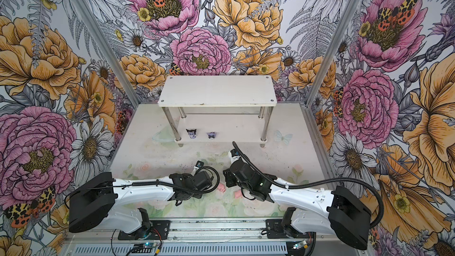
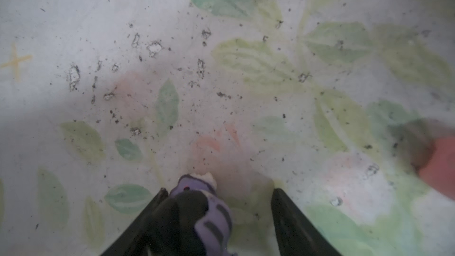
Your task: Place and organize the plastic toys onto the shelf
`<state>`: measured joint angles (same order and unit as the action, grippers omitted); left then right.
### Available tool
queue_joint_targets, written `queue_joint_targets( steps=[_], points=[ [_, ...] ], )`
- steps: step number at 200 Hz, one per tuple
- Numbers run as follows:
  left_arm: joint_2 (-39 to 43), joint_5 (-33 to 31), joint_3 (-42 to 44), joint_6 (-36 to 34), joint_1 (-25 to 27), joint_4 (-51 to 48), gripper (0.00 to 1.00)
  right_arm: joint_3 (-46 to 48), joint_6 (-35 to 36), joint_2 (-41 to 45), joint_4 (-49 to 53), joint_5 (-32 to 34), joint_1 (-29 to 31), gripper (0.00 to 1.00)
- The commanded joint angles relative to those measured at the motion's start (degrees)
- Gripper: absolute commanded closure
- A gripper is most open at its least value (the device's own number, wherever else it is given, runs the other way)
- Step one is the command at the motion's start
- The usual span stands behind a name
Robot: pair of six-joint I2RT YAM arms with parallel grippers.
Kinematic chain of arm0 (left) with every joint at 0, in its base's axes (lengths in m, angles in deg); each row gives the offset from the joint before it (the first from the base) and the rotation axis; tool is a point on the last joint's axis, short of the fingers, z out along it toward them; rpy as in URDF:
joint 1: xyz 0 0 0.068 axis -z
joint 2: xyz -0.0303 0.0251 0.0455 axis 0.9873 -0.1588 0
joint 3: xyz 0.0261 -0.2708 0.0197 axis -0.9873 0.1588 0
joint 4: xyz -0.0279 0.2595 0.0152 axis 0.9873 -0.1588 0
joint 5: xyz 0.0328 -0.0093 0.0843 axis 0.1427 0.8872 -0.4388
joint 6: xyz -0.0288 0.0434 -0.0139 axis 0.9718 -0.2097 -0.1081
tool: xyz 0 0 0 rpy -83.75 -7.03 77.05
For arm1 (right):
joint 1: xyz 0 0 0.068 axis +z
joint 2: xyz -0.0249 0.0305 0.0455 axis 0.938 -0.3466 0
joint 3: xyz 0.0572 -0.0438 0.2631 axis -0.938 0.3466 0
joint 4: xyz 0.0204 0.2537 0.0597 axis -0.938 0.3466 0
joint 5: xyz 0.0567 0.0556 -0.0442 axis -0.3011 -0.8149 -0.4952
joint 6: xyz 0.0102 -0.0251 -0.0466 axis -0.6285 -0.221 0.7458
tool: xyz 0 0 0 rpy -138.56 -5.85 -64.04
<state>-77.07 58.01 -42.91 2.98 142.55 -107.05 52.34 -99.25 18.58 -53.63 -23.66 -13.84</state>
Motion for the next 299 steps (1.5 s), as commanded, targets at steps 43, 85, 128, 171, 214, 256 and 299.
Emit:
queue_joint_targets(
  steps=[43, 85, 128, 171, 214, 256, 299],
  points=[
    [7.7, 6.6, 4.9, 0.0, -4.3, 4.0, 0.57, -2.7, 0.2, -1.3, -0.3, -0.5, -0.2, 0.74],
    [15.0, 11.6, 7.2, -4.3, -5.4, 9.4, 0.69, -2.8, 0.2, -1.6, -0.3, -0.8, -0.2, 0.74],
    [17.9, 22.4, 5.1, -12.3, -5.5, 14.1, 0.77, -2.6, 0.6, 0.3, 1.0, -0.2, -0.3, 0.75],
    [8.5, 20.1, -2.7, -18.7, -5.4, 16.5, 0.78, -1.9, 2.2, 7.0, 5.7, 2.7, -1.7, 0.75],
    [-10.6, 22.4, -16.6, -26.6, -4.7, 14.9, 0.81, 0.9, 1.4, 14.1, 9.0, 4.1, -3.1, 0.75],
    [-19.1, 24.3, -22.7, -29.2, -4.7, 14.9, 0.75, 3.3, 0.7, 20.2, 11.9, 5.4, -4.3, 0.73],
    [-22.5, 24.9, -24.6, -30.6, -5.0, 15.1, 0.68, 2.9, 1.4, 21.1, 12.9, 5.4, -5.9, 0.73]
  ],
)
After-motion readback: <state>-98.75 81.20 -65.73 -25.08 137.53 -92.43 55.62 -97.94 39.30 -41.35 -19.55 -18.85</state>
